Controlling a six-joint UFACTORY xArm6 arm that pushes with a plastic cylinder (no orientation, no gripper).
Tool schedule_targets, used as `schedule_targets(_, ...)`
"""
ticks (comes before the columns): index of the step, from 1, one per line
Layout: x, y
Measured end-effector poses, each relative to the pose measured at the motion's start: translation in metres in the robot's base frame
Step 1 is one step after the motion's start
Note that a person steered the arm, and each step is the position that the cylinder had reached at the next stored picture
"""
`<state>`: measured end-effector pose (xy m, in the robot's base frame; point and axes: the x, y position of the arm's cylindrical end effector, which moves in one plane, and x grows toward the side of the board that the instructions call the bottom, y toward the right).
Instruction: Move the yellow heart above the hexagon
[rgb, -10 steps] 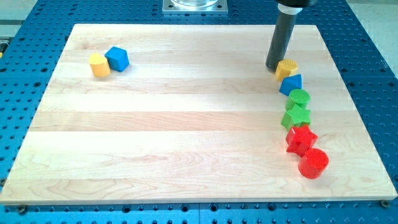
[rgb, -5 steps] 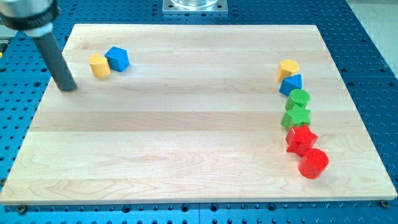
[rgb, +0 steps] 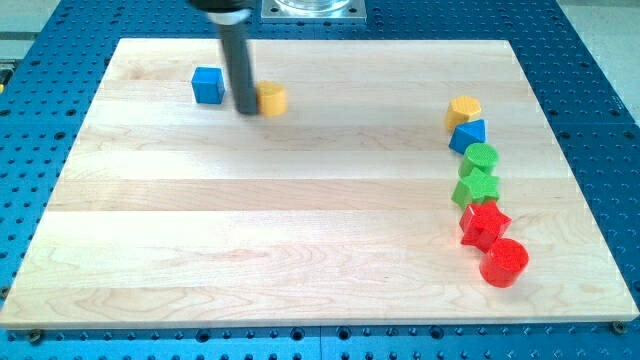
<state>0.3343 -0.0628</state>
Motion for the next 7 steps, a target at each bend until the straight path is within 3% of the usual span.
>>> schedule_targets(1,-0.008,-0.008)
schedule_targets(2,-0.012,0.031)
schedule_targets(3,-0.012,0.135)
schedule_targets(4,-0.012,0.168)
schedule_targets(5,-0.014,0.16)
schedule_targets(6,0.028,0.149)
schedule_targets(7,0.047,0.179)
